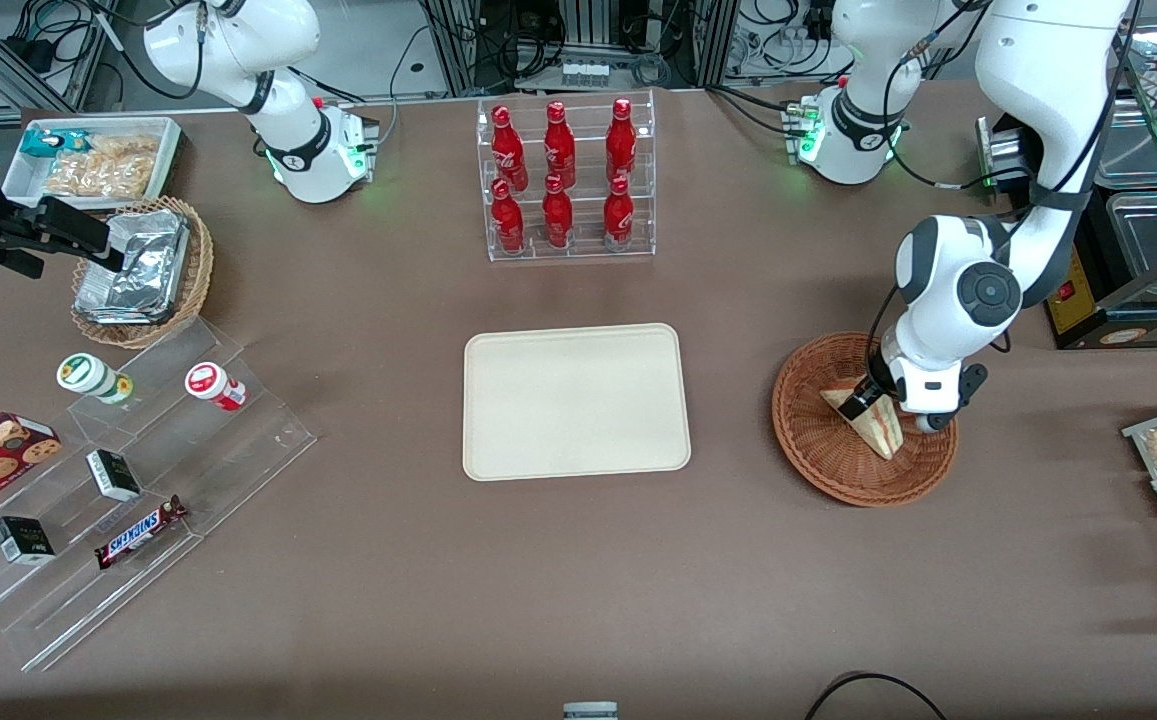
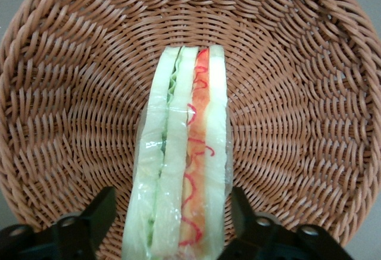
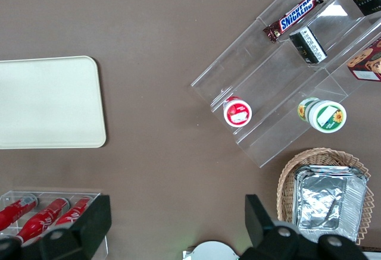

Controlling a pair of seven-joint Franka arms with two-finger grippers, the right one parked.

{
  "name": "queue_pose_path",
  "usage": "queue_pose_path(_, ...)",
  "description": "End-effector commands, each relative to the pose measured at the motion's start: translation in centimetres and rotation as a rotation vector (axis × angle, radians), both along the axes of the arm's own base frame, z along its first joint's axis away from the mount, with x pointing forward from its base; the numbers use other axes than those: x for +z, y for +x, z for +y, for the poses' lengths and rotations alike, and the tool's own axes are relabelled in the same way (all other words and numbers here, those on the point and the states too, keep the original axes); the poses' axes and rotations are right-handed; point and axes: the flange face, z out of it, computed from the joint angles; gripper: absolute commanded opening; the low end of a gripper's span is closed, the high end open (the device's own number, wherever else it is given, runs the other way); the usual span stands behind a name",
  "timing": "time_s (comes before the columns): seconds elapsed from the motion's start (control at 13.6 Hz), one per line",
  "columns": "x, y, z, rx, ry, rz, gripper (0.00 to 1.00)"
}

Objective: Place sandwich from basket to tray
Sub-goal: 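Close the left gripper on the sandwich's upright edge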

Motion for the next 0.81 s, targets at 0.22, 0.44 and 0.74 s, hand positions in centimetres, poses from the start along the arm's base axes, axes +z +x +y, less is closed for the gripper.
queue_pose_path(0.22,2.9,0.6,-0.4,-0.032,0.011,-0.016,0.08)
queue_pose_path(0.44,7.4,2.7,-2.5,-0.161,0.041,0.107,0.08)
queue_pose_path(0.74,10.5,4.0,-9.6,-0.354,0.042,0.139,0.07)
